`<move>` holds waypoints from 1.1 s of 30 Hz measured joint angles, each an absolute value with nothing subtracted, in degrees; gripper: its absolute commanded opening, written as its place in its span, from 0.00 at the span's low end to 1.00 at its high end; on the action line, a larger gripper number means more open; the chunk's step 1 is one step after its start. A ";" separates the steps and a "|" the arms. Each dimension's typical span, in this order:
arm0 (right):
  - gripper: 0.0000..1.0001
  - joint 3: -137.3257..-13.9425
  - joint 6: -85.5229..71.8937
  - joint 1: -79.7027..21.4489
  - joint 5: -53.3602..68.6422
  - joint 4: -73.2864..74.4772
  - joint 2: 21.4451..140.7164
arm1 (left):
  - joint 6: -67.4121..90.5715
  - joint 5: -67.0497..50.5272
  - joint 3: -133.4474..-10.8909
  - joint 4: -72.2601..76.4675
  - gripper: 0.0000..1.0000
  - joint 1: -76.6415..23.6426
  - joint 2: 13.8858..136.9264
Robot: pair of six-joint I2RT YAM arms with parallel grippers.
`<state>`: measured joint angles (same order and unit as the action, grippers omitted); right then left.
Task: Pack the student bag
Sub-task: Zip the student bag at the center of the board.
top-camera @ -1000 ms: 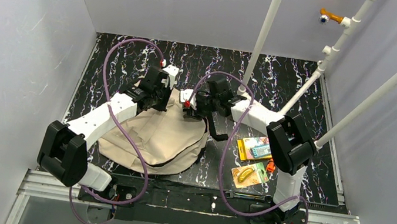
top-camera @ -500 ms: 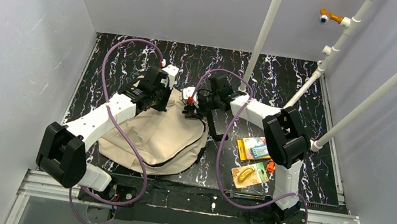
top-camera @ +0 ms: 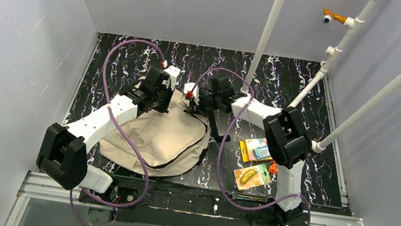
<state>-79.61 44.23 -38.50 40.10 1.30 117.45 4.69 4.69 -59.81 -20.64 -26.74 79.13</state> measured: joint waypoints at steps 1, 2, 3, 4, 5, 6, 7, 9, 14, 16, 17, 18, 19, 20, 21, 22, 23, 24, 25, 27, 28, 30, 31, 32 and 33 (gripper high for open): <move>0.01 -79.13 41.71 -38.65 38.96 0.23 117.16 | 4.82 4.93 -59.81 -20.58 0.00 -26.76 79.15; 0.01 -78.24 39.81 -38.79 38.00 -0.82 116.62 | 5.06 5.30 -59.81 -20.56 0.00 -26.76 79.18; 0.01 -76.25 36.82 -38.96 36.25 -3.03 115.35 | 5.19 5.61 -59.81 -20.56 0.00 -26.76 79.20; 0.01 -73.78 33.91 -39.11 34.72 -4.89 113.60 | 5.39 6.04 -59.81 -20.58 0.00 -26.76 79.22; 0.01 -70.43 30.76 -39.24 32.99 -7.25 111.13 | 5.56 6.50 -59.81 -20.56 0.00 -26.76 79.26; 0.01 -66.87 27.55 -39.33 31.53 -9.37 108.22 | 5.61 6.96 -59.81 -20.51 0.00 -26.76 79.31; 0.01 -64.10 25.23 -39.38 30.61 -10.94 105.69 | 5.72 7.40 -59.81 -20.49 0.00 -26.76 79.42; 0.01 -57.84 20.32 -39.40 28.58 -15.68 99.50 | 5.80 8.08 -59.81 -20.53 0.00 -26.83 79.61; 0.01 -48.64 11.40 -38.96 31.07 -26.61 90.13 | 5.45 9.54 -59.81 -20.64 0.00 -26.98 80.40; 0.01 -43.48 7.11 -39.05 33.21 -32.64 87.66 | 5.13 10.20 -59.81 -20.64 0.00 -26.87 80.88; 0.01 -40.69 5.10 -39.07 33.80 -35.86 86.74 | 4.97 10.33 -59.81 -20.67 0.00 -26.72 81.25; 0.01 -38.15 3.07 -39.07 34.15 -38.57 86.13 | 4.80 10.44 -59.81 -20.78 0.00 -26.48 81.71; 0.01 -36.58 1.83 -39.07 34.28 -40.29 85.91 | 4.49 10.46 -59.81 -20.84 0.00 -26.26 82.15; 0.01 -35.16 0.14 -39.05 34.44 -42.26 85.91 | 4.14 10.39 -59.81 -20.97 0.00 -26.04 82.63; 0.01 -34.63 -1.17 -39.05 34.54 -43.66 86.02 | 3.70 10.09 -59.81 -21.10 0.00 -25.91 83.00; 0.01 -34.54 -2.22 -39.05 34.76 -44.95 86.19 | 3.22 9.58 -59.81 -21.32 0.01 -25.80 83.18; 0.01 -34.61 -3.57 -39.00 35.03 -47.31 86.56 | 2.48 8.51 -59.86 -21.76 0.10 -25.61 83.22; 0.01 -34.72 -4.91 -39.00 35.31 -49.63 86.98 | 1.91 7.29 -60.18 -22.44 0.25 -25.43 83.22; 0.01 -34.83 -6.04 -38.98 35.62 -51.64 87.44 | 1.50 6.22 -60.64 -23.11 0.41 -25.30 83.22; 0.01 -35.27 -8.03 -38.96 36.23 -54.98 88.55 | 0.51 3.03 -61.69 -24.32 0.64 -25.10 82.98; 0.01 -35.48 -9.02 -38.96 36.42 -56.45 89.14 | 0.45 1.58 -62.04 -24.56 0.70 -24.97 82.63; 0.01 -35.75 -10.57 -38.96 36.62 -58.41 89.97 | 0.19 -0.97 -62.89 -24.80 0.73 -24.91 81.58; 0.01 -36.03 -11.35 -38.96 36.82 -59.18 90.37 | 0.08 -2.33 -63.48 -24.53 0.73 -24.88 81.08; 0.01 -36.38 -12.36 -38.96 37.10 -60.23 90.85 | -0.05 -3.42 -63.94 -23.94 0.73 -24.86 80.77; 0.01 -36.62 -13.08 -38.96 37.34 -60.93 91.15 | -0.40 -4.91 -64.55 -22.98 0.72 -24.84 80.64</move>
